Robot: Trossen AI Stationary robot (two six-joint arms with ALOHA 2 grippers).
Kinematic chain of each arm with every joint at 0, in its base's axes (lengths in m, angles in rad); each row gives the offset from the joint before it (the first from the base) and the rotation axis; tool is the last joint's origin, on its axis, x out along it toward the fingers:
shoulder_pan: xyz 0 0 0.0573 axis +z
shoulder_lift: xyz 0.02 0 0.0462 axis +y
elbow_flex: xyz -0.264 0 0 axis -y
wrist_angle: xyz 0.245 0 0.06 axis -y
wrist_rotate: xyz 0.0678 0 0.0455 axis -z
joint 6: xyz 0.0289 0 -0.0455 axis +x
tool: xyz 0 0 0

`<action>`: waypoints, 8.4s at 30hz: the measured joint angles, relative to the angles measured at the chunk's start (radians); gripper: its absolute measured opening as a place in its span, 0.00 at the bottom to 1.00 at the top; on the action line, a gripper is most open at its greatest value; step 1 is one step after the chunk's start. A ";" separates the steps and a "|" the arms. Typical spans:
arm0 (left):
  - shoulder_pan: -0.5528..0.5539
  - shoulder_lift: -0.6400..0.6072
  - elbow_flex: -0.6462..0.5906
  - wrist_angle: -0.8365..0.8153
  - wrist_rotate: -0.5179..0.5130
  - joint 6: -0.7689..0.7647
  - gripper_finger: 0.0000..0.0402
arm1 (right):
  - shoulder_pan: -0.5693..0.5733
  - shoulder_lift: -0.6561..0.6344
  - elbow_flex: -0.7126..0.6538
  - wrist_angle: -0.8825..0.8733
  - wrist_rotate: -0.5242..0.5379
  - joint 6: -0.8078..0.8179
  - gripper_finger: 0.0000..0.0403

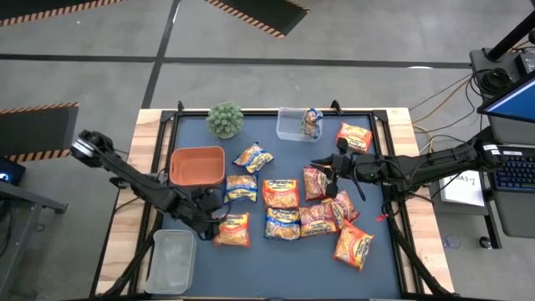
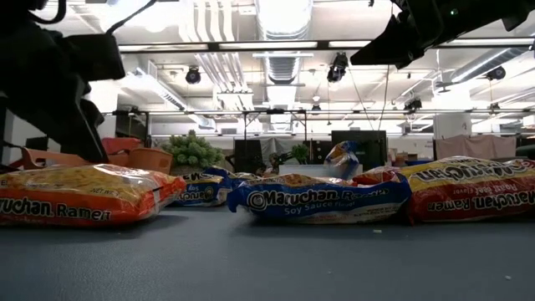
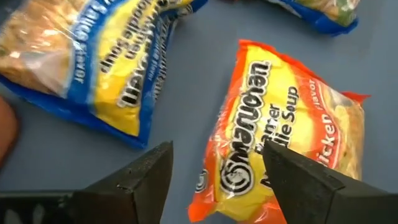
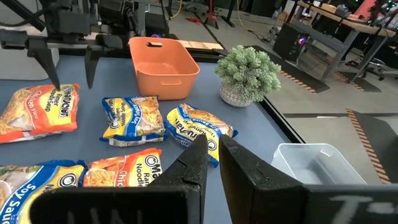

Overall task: Sort Maruchan noodles
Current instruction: Put the orange noodle pack into the orange bin, then put the blue noodle pack into the transparent bin

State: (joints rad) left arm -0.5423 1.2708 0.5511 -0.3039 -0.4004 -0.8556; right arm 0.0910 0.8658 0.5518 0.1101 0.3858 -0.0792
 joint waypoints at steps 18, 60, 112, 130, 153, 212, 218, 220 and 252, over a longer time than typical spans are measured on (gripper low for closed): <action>-0.007 0.139 -0.035 0.234 0.085 0.025 0.48 | 0.000 0.000 0.000 0.000 0.000 0.000 0.08; -0.032 0.086 0.483 -0.335 -0.005 0.409 0.00 | 0.000 0.000 0.000 0.000 0.000 0.001 0.08; 0.269 0.273 0.374 -1.109 -0.541 -0.678 0.07 | 0.000 0.000 0.000 0.000 0.000 0.000 0.08; 0.266 0.363 0.385 -0.985 -0.492 -0.657 0.25 | 0.000 0.000 0.000 0.000 0.001 0.000 0.08; 0.187 0.099 0.385 -0.883 -0.420 -0.360 0.43 | 0.000 0.000 0.000 0.000 0.001 0.016 0.08; 0.575 0.167 -0.011 0.529 -0.080 1.127 0.40 | -0.104 0.334 0.231 -0.177 -0.106 0.376 0.08; 0.637 0.212 -0.017 0.551 -0.053 1.158 0.40 | -0.175 0.383 0.230 -0.070 -0.126 0.297 0.08; 0.645 0.231 -0.015 0.553 -0.053 1.168 0.40 | -0.176 0.421 0.231 -0.008 -0.163 0.234 0.08; 0.649 0.286 -0.009 0.790 -0.061 1.115 0.00 | -0.168 0.988 0.702 -0.099 -0.132 0.009 0.48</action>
State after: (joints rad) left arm 0.1070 1.5570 0.5419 0.4862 -0.4618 0.2594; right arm -0.0769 1.8533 1.2538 0.0109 0.2534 -0.0701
